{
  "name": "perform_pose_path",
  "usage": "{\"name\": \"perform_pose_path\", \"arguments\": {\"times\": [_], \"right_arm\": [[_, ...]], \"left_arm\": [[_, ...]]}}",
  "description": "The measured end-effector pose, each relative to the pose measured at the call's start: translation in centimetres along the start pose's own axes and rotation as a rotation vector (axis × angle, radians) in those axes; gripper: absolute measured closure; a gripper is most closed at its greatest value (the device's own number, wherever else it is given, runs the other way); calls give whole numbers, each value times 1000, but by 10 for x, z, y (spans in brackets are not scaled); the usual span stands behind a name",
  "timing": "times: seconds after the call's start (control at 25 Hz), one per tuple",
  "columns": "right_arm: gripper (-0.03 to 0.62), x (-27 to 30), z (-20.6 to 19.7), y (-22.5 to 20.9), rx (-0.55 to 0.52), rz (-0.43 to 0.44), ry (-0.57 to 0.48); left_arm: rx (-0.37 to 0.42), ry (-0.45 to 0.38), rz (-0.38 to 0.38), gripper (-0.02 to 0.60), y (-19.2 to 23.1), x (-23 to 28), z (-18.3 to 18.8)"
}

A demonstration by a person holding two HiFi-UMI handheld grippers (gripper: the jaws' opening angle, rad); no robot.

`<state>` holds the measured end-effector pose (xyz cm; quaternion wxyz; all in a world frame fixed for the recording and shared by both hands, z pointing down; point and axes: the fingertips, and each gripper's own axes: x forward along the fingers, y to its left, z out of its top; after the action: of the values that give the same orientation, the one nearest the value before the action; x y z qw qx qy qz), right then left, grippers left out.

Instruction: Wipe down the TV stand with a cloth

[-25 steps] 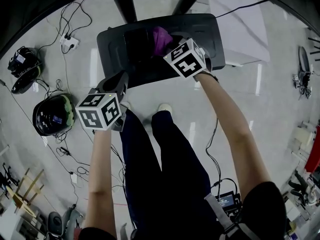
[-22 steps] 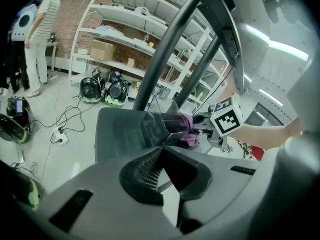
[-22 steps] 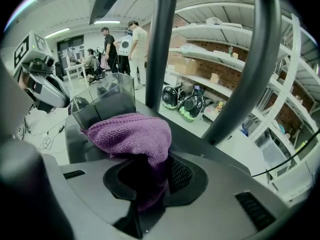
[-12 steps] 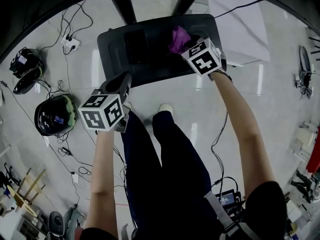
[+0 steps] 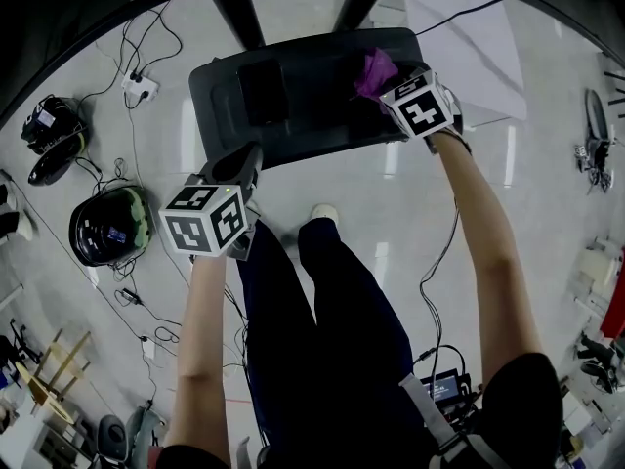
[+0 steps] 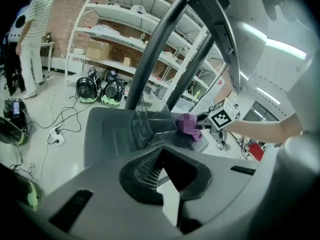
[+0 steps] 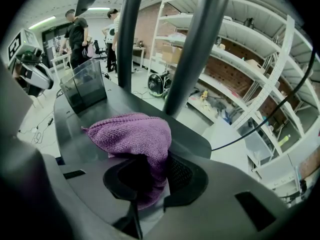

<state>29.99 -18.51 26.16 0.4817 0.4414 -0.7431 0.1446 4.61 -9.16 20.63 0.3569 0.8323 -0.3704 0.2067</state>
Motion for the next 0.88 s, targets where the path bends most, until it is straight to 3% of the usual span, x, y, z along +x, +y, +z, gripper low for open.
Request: {"name": "perform_pose_path", "arguments": {"times": [0.72, 0.88], "right_arm": [[497, -16, -53, -70, -19, -139, 102], [497, -22, -73, -91, 4, -225, 160]], "left_arm": [[10, 25, -5, 575, -14, 12, -13], [-3, 24, -19, 575, -15, 14, -19]]}}
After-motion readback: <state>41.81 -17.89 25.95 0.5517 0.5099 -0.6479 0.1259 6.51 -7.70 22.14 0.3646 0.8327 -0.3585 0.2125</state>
